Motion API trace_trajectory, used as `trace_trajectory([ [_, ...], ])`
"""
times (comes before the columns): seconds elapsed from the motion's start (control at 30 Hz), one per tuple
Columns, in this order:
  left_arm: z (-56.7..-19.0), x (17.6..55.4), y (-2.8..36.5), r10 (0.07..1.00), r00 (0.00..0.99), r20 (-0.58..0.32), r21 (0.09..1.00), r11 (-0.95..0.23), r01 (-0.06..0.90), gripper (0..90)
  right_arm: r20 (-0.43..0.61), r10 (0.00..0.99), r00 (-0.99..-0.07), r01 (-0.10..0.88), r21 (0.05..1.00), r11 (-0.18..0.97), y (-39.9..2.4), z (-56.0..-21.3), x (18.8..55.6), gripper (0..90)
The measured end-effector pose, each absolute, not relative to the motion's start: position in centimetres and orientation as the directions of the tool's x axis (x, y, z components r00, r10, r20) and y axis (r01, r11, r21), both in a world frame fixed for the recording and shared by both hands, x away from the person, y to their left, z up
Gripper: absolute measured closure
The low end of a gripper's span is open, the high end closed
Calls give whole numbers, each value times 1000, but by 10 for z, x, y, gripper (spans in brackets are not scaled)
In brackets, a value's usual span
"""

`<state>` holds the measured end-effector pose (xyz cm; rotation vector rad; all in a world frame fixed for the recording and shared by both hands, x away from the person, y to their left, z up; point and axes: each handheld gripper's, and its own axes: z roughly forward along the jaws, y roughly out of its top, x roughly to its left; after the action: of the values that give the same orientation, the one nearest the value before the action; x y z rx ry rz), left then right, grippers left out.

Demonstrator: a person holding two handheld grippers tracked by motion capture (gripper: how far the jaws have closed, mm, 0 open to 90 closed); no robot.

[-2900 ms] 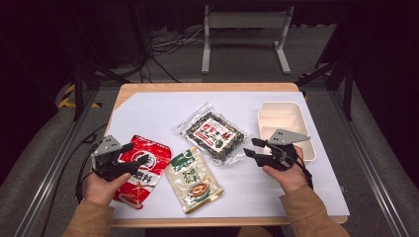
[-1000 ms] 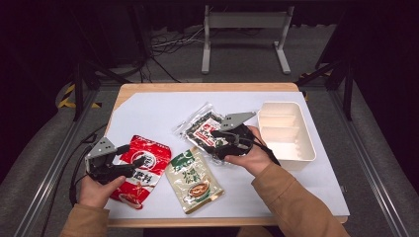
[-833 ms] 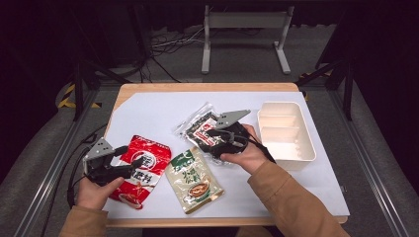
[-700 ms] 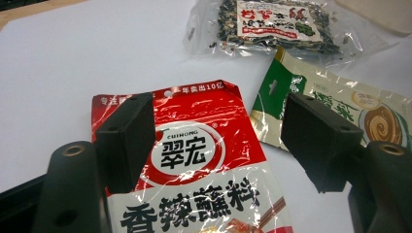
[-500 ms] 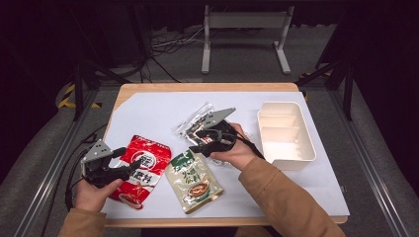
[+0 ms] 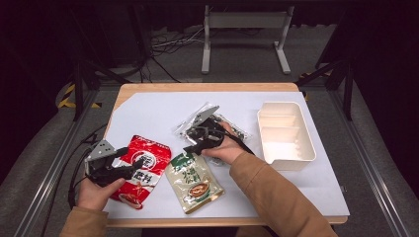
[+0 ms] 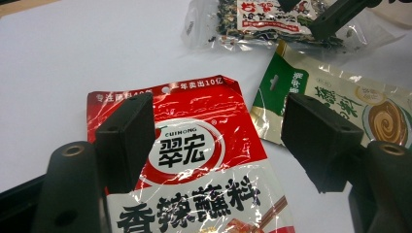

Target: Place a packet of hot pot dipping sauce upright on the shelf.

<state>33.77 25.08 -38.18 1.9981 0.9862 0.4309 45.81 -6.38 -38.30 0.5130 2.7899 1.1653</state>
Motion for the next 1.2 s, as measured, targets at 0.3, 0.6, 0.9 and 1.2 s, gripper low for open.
trace_trajectory([
  [0.3, -383, 340, 249, 773, 632, -53, 805, -342, 486, 290, 85, 315, -945, 288, 669, 685, -57, -396, 464, 337],
  [0.6, -385, 341, 247, 773, 633, -53, 801, -345, 488, 289, 110, 276, -955, 280, 638, 717, -48, -412, 468, 307],
  [0.9, -385, 341, 248, 774, 631, -56, 798, -346, 494, 290, 121, 263, -957, 281, 604, 746, -43, -421, 471, 330],
  [1.2, -386, 341, 246, 773, 633, -48, 793, -356, 495, 290, 111, 246, -963, 263, 587, 766, -46, -410, 461, 427],
])
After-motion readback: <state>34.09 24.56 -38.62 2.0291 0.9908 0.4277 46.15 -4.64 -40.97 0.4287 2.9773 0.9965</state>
